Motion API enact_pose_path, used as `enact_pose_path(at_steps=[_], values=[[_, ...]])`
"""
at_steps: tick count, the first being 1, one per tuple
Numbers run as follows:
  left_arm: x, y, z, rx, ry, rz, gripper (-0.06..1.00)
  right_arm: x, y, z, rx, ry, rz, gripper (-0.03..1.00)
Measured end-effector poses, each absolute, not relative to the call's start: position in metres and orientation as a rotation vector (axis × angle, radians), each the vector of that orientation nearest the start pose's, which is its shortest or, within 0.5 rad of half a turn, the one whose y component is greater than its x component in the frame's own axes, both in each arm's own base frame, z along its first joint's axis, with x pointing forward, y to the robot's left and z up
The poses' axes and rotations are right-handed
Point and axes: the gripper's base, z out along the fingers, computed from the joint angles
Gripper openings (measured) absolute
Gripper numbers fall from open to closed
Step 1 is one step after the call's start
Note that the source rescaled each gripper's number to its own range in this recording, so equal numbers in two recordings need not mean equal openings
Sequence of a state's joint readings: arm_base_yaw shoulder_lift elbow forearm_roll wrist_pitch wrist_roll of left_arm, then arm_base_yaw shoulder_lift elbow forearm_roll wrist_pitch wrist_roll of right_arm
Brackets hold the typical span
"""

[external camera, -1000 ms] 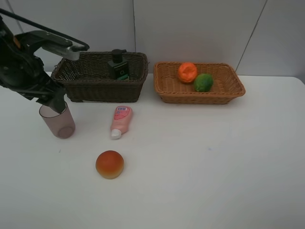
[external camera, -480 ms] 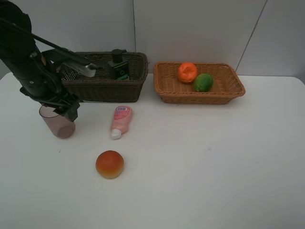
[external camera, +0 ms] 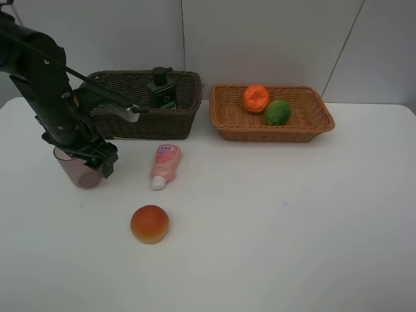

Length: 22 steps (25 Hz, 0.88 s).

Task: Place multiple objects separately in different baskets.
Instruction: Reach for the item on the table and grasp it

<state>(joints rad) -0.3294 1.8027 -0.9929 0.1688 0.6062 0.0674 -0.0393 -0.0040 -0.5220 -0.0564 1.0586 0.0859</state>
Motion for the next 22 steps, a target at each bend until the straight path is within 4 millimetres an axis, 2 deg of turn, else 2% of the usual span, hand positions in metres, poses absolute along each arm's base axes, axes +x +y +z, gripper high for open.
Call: enact_pose_path(at_steps=[13,15,17,18,22], values=[[0.316,-0.100,0.124,0.764,2.790,0.101,1.00,-0.008,-0.004,0.284,0.129,2.011,-0.038,0.98],[0.316,-0.100,0.121,0.767,2.796,0.101,0.97,-0.008,-0.004,0.284,0.129,2.011,-0.038,0.98],[0.316,-0.100,0.119,0.769,2.800,0.101,0.86,-0.008,-0.004,0.284,0.129,2.011,-0.038,0.98],[0.316,-0.100,0.118,0.769,2.801,0.101,0.75,-0.008,-0.004,0.284,0.129,2.011,-0.038,0.98],[0.317,-0.100,0.118,0.769,2.799,0.101,0.20,-0.008,-0.004,0.284,0.129,2.011,-0.038,0.98]])
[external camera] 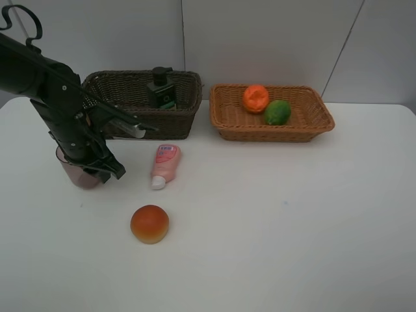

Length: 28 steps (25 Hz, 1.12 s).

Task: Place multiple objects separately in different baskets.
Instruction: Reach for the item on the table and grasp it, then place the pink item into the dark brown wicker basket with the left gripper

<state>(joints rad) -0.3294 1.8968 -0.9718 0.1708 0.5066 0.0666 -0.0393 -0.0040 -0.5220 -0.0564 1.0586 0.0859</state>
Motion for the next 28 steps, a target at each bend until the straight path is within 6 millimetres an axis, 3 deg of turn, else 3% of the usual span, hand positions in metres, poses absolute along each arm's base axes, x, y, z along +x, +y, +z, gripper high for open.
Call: enact_pose_path(at_steps=[1,2,20,28], values=[[0.317,-0.100,0.118,0.769,2.799,0.101,0.07,-0.008,-0.004,0.284,0.129,2.011,-0.038,0.98],[0.317,-0.100,0.118,0.772,2.798,0.103,0.01,-0.008,-0.004,0.284,0.129,2.011,-0.038,0.98],[0.317,-0.100,0.120,0.771,2.792,0.102,0.00,-0.008,-0.004,0.284,0.129,2.011,-0.038,0.98],[0.312,-0.099,0.155,0.688,2.743,0.082,0.00,-0.008,-0.004,0.284,0.129,2.011,-0.038,0.98]])
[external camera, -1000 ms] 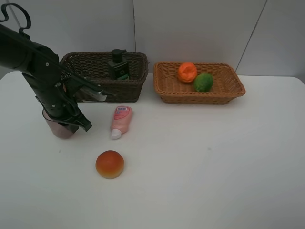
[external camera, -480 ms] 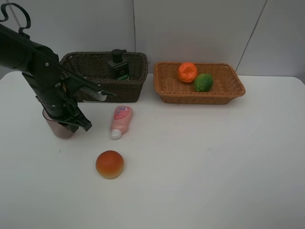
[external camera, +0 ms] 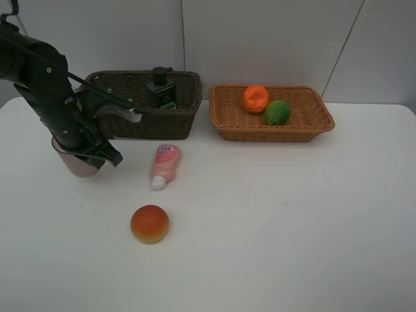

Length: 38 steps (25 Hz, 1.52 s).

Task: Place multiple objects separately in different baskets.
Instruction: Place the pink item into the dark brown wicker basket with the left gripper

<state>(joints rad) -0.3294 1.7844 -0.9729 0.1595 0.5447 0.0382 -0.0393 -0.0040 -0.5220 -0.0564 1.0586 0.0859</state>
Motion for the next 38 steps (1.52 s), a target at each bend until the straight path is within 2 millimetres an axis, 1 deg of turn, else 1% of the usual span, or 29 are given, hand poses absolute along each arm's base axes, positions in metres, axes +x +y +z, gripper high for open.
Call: enact_pose_path(at_steps=[4,9,11,14,16,19,21,23,26,29,31,38], values=[[0.316,-0.101,0.180,0.540,2.776,0.037,0.00,-0.008,-0.004,0.284,0.129,2.011,-0.038,0.98],[0.336,-0.111,0.223,0.342,2.759,-0.042,0.00,-0.008,-0.004,0.284,0.129,2.011,-0.038,0.98],[0.346,-0.114,0.242,0.284,2.707,-0.070,0.00,-0.008,-0.004,0.284,0.129,2.011,-0.038,0.98],[0.360,-0.119,0.270,0.246,2.588,-0.116,0.00,-0.008,-0.004,0.284,0.129,2.011,-0.038,0.98],[0.370,-0.123,0.284,0.236,2.474,-0.150,0.00,-0.008,-0.004,0.284,0.129,2.011,-0.038,0.98],[0.382,-0.128,0.296,0.229,2.302,-0.197,0.00,-0.008,-0.004,0.284,0.129,2.011,-0.038,0.98],[0.391,-0.132,0.296,0.225,2.218,-0.220,0.00,-0.008,-0.004,0.284,0.129,2.011,-0.038,0.98],[0.401,-0.136,0.289,0.224,2.154,-0.237,0.00,-0.008,-0.004,0.284,0.129,2.011,-0.038,0.98],[0.417,-0.141,0.264,0.230,2.128,-0.245,0.00,-0.008,-0.004,0.284,0.129,2.011,-0.038,0.98],[0.426,-0.143,0.238,0.236,2.162,-0.236,0.00,-0.008,-0.004,0.284,0.129,2.011,-0.038,0.98],[0.431,-0.140,0.224,0.231,2.190,-0.224,0.00,-0.008,-0.004,0.284,0.129,2.011,-0.038,0.98],[0.446,-0.115,0.193,0.168,2.247,-0.181,0.00,-0.008,-0.004,0.284,0.129,2.011,-0.038,0.98]])
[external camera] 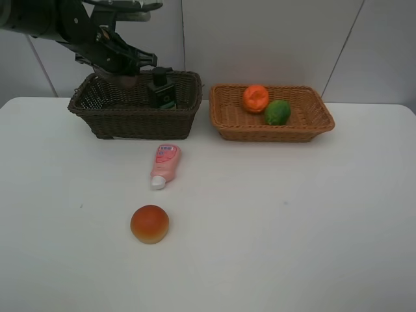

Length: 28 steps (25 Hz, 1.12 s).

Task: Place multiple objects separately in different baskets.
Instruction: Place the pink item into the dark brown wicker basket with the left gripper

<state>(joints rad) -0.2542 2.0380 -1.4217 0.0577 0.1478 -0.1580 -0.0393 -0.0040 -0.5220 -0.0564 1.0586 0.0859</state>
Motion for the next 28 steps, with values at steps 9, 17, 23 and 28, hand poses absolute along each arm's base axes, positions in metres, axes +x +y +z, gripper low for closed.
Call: enact_pose_path(at_steps=[9,17,23,28], values=[[0.454,-0.098,0.149,0.130,2.344,-0.146,0.11,-0.008,-0.004,0.284,0.129,2.011,-0.038,0.98],[0.455,-0.098,0.148,0.131,2.346,-0.144,0.96,-0.008,-0.004,0.284,0.129,2.011,-0.038,0.98],[0.454,-0.097,0.160,0.133,2.366,-0.136,1.00,-0.008,-0.004,0.284,0.129,2.011,-0.038,0.98],[0.442,-0.098,0.192,0.139,2.392,-0.130,1.00,-0.008,-0.004,0.284,0.129,2.011,-0.038,0.98]])
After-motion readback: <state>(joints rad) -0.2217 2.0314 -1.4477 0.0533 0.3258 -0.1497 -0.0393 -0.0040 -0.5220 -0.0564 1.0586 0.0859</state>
